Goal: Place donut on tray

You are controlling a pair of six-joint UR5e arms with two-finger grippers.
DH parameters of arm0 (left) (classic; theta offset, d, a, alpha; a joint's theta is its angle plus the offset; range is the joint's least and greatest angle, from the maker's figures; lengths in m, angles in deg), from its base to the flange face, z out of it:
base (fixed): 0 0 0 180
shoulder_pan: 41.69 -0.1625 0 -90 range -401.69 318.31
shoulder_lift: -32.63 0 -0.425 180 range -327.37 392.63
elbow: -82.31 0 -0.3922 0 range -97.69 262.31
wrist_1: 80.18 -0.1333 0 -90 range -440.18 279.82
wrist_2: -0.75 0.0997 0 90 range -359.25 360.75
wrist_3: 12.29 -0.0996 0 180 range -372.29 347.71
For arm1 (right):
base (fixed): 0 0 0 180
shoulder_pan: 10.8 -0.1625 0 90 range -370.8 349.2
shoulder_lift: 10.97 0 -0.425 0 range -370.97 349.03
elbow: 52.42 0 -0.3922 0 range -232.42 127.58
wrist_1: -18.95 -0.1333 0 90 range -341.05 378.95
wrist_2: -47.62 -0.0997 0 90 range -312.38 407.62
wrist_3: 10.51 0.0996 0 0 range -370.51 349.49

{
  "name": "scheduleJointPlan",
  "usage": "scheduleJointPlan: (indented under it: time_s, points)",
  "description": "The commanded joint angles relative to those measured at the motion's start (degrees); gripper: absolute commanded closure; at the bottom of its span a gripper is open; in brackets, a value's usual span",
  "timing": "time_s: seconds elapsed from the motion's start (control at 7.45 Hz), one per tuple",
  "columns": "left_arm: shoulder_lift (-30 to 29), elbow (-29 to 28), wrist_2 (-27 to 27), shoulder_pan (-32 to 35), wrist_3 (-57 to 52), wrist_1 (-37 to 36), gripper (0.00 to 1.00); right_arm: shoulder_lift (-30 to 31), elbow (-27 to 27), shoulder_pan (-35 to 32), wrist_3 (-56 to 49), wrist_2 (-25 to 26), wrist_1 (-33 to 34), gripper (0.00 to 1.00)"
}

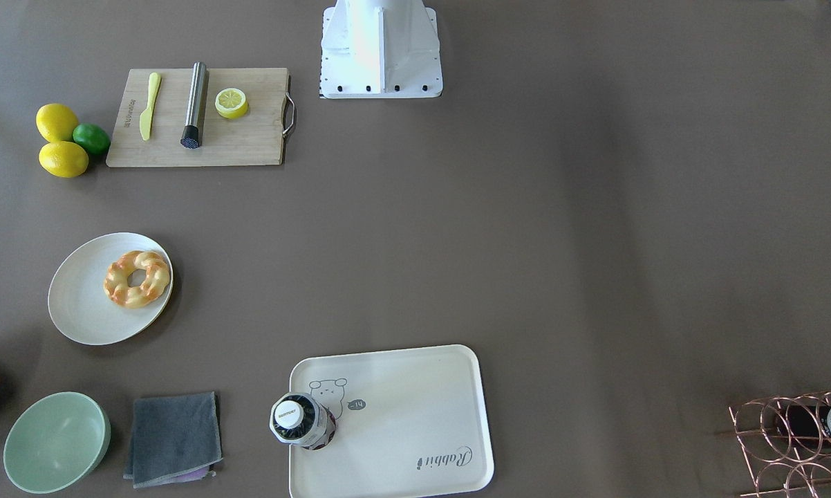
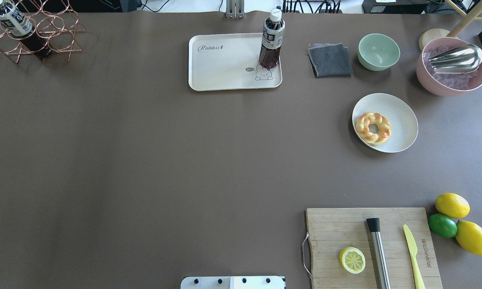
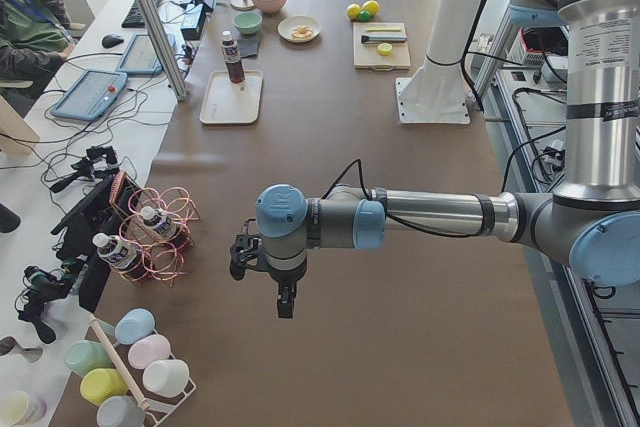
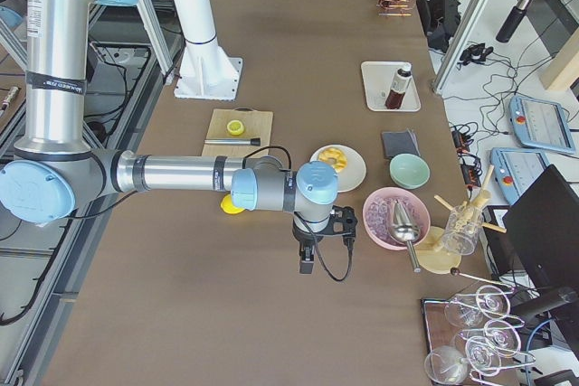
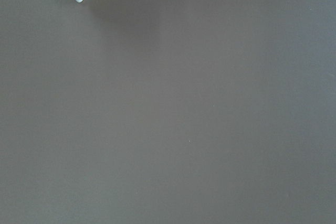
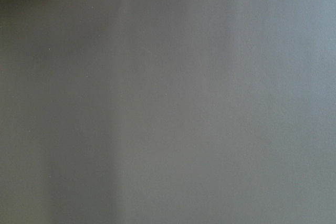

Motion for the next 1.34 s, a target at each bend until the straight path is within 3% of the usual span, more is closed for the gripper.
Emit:
scheduleJointPlan:
  time_s: [0.0,0.54,0.81,1.21]
  points:
    - [0.38,-0.15,-0.26,0.08,0.6,5.78,0.02,0.09,0.1,0.03,-0.08,0.07,-0.06,0.0]
    - [-0.41,0.37,-0.53,0.08,0.87,7.56,0.02,-1.05,0.01,0.64,-0.35,-0.29,-1.02,0.0]
    - [-1.02,0.12,-0.61,0.08,1.65,9.24,0.02,-2.11,-0.16,2.31,-0.18,3.74,-11.61,0.0]
    - [-0.93,-0.84,-4.47,0.0,2.19,13.18,0.02,-5.79,-0.26,8.7,3.66,4.37,-12.28,0.0]
